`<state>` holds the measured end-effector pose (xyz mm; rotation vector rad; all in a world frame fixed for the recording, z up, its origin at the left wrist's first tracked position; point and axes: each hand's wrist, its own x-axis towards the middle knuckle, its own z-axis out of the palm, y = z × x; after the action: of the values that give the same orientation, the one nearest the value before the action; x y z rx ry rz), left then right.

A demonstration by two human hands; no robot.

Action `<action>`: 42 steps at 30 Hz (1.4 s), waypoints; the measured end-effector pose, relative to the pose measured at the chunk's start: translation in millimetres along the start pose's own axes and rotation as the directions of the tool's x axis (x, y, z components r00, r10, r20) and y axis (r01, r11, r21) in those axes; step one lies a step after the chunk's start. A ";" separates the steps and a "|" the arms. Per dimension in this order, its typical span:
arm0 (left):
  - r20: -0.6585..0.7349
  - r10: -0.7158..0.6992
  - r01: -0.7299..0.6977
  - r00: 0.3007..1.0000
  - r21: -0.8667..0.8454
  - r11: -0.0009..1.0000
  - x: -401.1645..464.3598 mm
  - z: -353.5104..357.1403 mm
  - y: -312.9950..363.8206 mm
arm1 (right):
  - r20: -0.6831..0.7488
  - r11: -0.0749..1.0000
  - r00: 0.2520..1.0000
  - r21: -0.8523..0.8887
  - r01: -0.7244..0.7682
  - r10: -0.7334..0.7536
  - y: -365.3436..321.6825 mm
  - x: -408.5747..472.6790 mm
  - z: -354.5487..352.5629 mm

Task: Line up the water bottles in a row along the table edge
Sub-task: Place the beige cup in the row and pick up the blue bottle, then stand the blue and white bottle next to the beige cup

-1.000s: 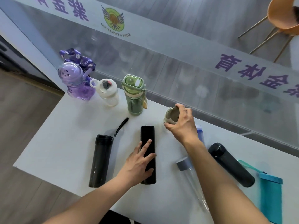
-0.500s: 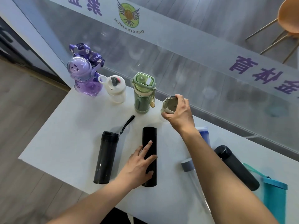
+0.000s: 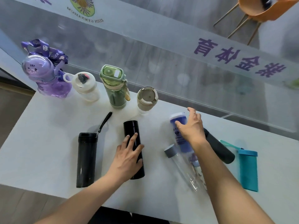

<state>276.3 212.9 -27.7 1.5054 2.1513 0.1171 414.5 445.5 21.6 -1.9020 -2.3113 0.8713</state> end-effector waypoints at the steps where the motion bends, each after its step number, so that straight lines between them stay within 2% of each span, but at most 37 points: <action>1: 0.003 -0.006 0.006 1.000 0.005 1.000 1.2 0.8 3.5 | 0.001 1.000 1.000 -0.021 -0.023 0.023 11.1 0.8 -0.5; 5: 0.004 -0.040 0.039 0.999 0.012 0.999 4.8 3.0 15.8 | 0.045 0.997 0.999 -0.080 -0.012 0.016 31.1 9.0 5.0; 16: -0.020 -0.112 0.112 0.994 0.023 0.993 10.0 7.1 28.5 | 0.145 0.986 0.989 -0.166 0.014 0.011 23.6 46.8 34.6; 20: -0.031 -0.129 0.129 0.991 0.013 0.992 9.9 9.4 30.9 | 0.098 0.999 0.995 -0.040 0.035 -0.031 19.1 47.7 28.4; 23: -0.046 -0.122 0.123 0.991 0.013 0.992 9.7 10.0 31.0 | -0.003 0.985 0.994 0.134 0.109 -0.110 9.2 45.3 11.9; 26: -0.037 -0.122 0.123 0.992 0.018 0.992 10.3 11.1 30.2 | -0.100 0.953 0.980 0.234 0.192 -0.173 -0.6 38.2 -4.2; 34: -0.034 -0.133 0.133 0.991 0.006 0.991 10.1 13.8 28.9 | -0.207 0.871 0.924 0.319 0.375 -0.322 -6.8 15.5 -4.7; 42: -0.020 -0.134 0.135 0.991 0.013 0.991 6.5 11.7 29.5 | -0.173 0.864 0.920 0.316 0.391 -0.353 -19.6 26.8 4.2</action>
<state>305.1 227.6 -29.8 1.3671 2.2656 0.0694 388.5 466.2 17.9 -1.2723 -2.1735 1.0087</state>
